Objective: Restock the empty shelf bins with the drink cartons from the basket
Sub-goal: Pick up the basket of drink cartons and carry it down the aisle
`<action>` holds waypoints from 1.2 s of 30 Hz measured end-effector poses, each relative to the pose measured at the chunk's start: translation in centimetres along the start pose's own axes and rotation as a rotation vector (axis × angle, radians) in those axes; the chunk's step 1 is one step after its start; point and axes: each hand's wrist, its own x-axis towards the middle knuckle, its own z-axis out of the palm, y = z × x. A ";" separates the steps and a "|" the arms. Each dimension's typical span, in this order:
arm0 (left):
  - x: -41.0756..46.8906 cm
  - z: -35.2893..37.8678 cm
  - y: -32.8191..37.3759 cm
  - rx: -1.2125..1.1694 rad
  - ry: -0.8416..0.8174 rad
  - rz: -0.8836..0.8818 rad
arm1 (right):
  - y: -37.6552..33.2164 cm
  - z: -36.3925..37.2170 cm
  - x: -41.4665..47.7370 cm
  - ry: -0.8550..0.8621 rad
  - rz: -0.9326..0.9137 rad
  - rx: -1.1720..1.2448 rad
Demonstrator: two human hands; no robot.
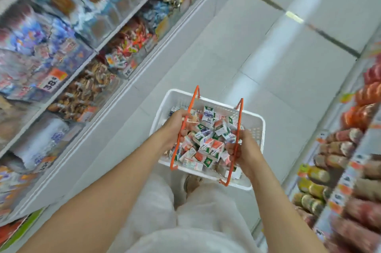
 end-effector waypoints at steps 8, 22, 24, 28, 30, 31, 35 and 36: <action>4.1 11.5 16.3 0.095 -0.161 0.103 | -16.4 -7.4 1.8 0.119 -0.119 0.100; 20.9 30.5 51.6 0.284 -0.239 0.125 | -52.6 -14.2 16.4 0.340 -0.194 0.161; 23.7 33.8 56.6 0.286 -0.236 0.142 | -58.1 -15.4 18.9 0.341 -0.212 0.184; 29.4 41.3 66.6 0.353 -0.229 0.186 | -69.0 -18.8 25.6 0.333 -0.245 0.215; 32.1 45.0 71.4 0.371 -0.189 0.209 | -74.9 -20.5 28.7 0.294 -0.261 0.192; 33.3 46.6 73.6 0.372 -0.157 0.206 | -77.6 -21.3 29.9 0.279 -0.254 0.173; 38.4 52.4 82.8 0.308 -0.111 0.187 | -89.4 -24.0 34.0 0.273 -0.296 0.124; 39.6 53.8 85.3 0.282 -0.105 0.190 | -92.6 -24.7 35.2 0.276 -0.300 0.101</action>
